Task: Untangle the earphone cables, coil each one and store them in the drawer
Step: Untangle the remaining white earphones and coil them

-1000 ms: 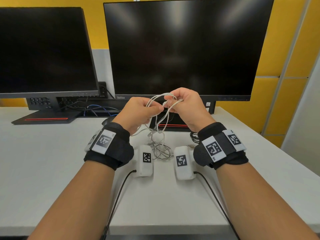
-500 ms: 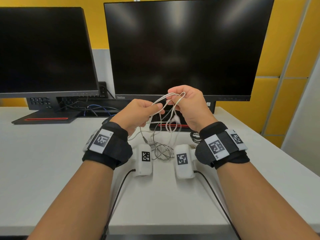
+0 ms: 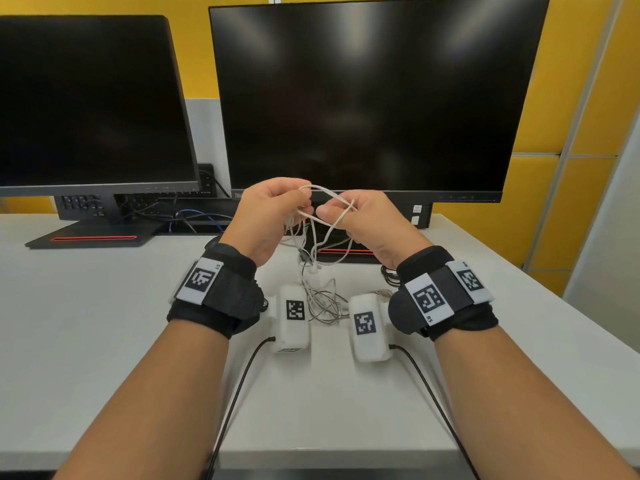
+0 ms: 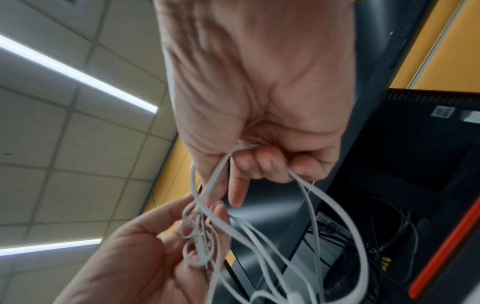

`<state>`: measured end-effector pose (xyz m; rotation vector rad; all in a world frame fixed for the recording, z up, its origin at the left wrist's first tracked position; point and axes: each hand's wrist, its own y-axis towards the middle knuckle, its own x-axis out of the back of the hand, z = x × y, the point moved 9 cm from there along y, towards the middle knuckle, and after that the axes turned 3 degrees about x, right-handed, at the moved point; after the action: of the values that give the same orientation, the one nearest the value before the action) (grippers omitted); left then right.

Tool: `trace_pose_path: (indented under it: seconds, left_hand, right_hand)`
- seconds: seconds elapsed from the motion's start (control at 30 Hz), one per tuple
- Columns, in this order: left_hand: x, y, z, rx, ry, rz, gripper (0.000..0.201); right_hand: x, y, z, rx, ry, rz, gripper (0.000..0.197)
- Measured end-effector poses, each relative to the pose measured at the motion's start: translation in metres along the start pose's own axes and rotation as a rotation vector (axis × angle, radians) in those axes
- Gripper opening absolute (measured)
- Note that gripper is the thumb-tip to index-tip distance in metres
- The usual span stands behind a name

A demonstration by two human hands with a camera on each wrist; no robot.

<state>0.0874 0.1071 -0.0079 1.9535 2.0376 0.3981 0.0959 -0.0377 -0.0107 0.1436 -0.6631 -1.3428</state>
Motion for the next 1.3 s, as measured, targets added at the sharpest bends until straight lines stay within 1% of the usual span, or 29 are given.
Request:
trace_pose_path:
  seconds: [0.1, 0.2, 0.3, 0.4, 0.43, 0.5, 0.57, 0.63, 0.73, 0.83, 0.93, 1.0, 1.03, 1.13, 1.23, 1.3]
  left_hand:
    - [-0.001, -0.001, -0.001, 0.037, -0.181, 0.004, 0.023]
    - [-0.001, -0.001, 0.0, 0.076, -0.264, -0.013, 0.034]
    - [-0.004, -0.002, 0.0, 0.074, -0.168, 0.041, 0.048]
    - [-0.013, -0.005, 0.003, 0.087, 0.013, 0.139, 0.053]
    - [-0.016, -0.005, 0.005, 0.089, 0.063, 0.164, 0.052]
    - [-0.019, -0.006, 0.006, 0.078, 0.12, 0.176, 0.042]
    - [-0.016, -0.005, 0.006, 0.062, 0.141, 0.135, 0.029]
    - [-0.009, -0.003, 0.006, 0.056, 0.135, 0.067, 0.021]
    - [0.001, 0.001, 0.009, 0.068, 0.192, -0.034, 0.014]
    - [0.006, 0.002, 0.014, 0.13, 0.255, -0.081, 0.011]
    - [0.012, 0.002, 0.018, 0.174, 0.379, -0.118, 0.014]
    - [0.011, 0.001, 0.018, 0.173, 0.484, -0.095, 0.016]
    - [0.009, 0.001, 0.018, 0.17, 0.502, -0.077, 0.019]
    - [0.003, 0.0, 0.013, 0.151, 0.409, -0.017, 0.029]
    - [-0.011, -0.003, 0.015, 0.179, 0.296, 0.13, 0.028]
    - [-0.019, -0.007, 0.018, 0.201, 0.298, 0.218, 0.026]
  right_hand:
    - [-0.002, -0.002, -0.002, -0.02, -0.046, 0.038, 0.018]
    - [0.0, -0.001, 0.0, -0.051, -0.09, 0.024, 0.034]
    - [0.001, 0.001, -0.002, -0.116, -0.051, 0.008, 0.051]
    - [0.005, 0.003, -0.006, -0.139, 0.052, -0.06, 0.051]
    - [0.007, 0.003, -0.007, -0.149, 0.087, -0.088, 0.05]
    - [0.008, 0.004, -0.008, -0.156, 0.143, -0.113, 0.049]
    - [0.008, 0.003, -0.006, -0.148, 0.155, -0.106, 0.047]
    - [0.01, 0.002, -0.002, -0.132, 0.14, -0.11, 0.044]
    - [0.012, 0.0, 0.003, -0.125, 0.107, -0.148, 0.041]
    - [0.016, 0.001, -0.001, -0.148, 0.091, -0.211, 0.038]
    - [0.022, 0.005, -0.008, -0.174, 0.051, -0.235, 0.035]
    - [0.021, 0.005, -0.008, -0.133, 0.097, -0.221, 0.033]
    - [0.019, 0.005, -0.007, -0.108, 0.109, -0.198, 0.033]
    - [0.009, 0.003, -0.001, -0.061, 0.084, -0.105, 0.034]
    - [0.005, 0.002, 0.006, -0.053, 0.134, -0.066, 0.034]
    - [0.005, 0.003, 0.007, -0.065, 0.126, -0.071, 0.034]
